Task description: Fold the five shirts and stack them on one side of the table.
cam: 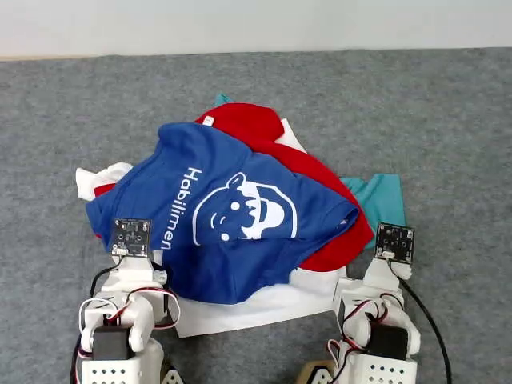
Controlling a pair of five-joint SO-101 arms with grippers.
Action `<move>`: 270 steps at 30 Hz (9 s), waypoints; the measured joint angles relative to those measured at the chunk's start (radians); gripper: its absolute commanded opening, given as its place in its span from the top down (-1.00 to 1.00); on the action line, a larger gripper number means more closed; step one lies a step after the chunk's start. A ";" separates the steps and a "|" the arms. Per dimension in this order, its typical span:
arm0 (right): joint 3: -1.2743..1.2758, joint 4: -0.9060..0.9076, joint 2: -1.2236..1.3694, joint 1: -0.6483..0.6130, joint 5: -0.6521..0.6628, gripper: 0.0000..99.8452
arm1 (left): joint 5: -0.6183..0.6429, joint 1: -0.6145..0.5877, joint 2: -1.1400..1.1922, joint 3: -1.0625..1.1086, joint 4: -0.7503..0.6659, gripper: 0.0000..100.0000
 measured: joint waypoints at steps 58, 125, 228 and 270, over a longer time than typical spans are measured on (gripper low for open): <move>0.000 0.000 0.000 0.000 0.000 0.98 | -0.025 0.025 0.000 -0.011 -0.051 0.98; 0.000 0.000 0.000 0.000 0.000 0.98 | -0.626 0.474 2.059 -1.517 0.077 0.40; 0.000 0.000 0.000 0.000 0.000 0.98 | -0.663 0.425 1.893 -1.755 0.222 0.36; 0.000 0.000 0.000 0.000 0.000 0.98 | -0.559 -0.008 1.560 -1.772 0.160 0.99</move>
